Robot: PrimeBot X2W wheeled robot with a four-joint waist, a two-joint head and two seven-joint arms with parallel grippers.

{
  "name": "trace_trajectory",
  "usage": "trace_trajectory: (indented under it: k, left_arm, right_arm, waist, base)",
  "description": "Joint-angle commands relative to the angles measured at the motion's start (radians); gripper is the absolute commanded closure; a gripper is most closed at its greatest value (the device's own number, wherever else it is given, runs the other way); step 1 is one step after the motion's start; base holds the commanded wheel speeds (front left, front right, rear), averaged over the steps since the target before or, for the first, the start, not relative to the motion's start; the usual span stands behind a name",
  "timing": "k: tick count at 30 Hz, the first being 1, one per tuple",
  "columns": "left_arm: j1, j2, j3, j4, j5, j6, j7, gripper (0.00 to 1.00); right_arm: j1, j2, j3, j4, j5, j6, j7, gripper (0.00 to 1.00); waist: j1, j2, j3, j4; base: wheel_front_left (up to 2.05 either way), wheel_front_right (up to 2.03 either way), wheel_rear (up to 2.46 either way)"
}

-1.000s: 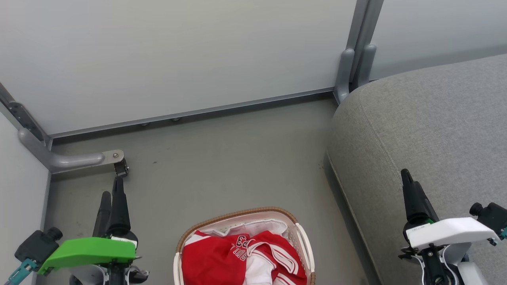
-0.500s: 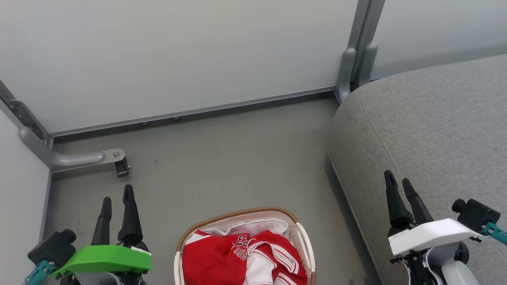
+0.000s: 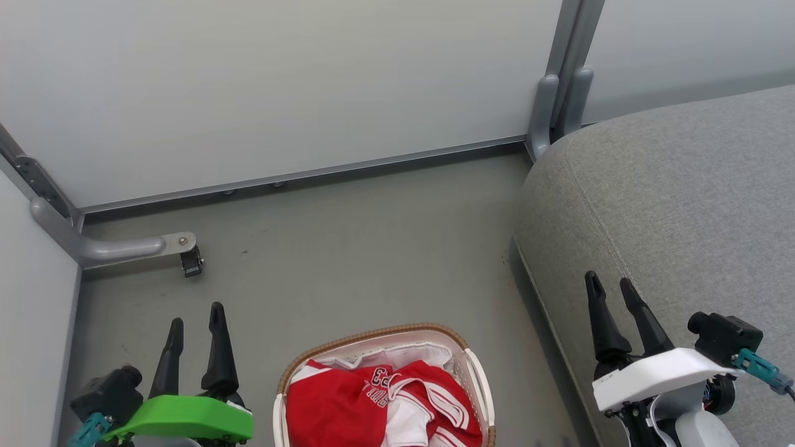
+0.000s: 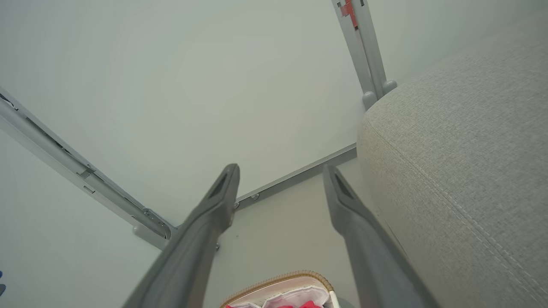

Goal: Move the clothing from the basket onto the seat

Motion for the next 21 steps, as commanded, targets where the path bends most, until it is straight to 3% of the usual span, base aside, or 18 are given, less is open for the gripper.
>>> trace_trajectory:
  k: [1,21]
  left_arm:
    - [0.004,0.008,-0.005,-0.005,0.026,0.004,-0.010,0.00]
    - [0.021,0.009,-0.033,0.014,0.179,0.010,-0.055,0.00]
  right_arm:
    - [0.003,-0.006,0.006,-0.008,-0.026,0.000,-0.011,0.00]
    - [0.006,-0.008,0.042,-0.012,-0.186,0.000,-0.057,0.00]
  waist:
    - [0.0000,0.0000,0.000,0.000]
    - [0.0000,0.0000,0.001,0.007]
  base:
    - [0.00,0.00,0.00]
    - [0.00,0.00,0.00]
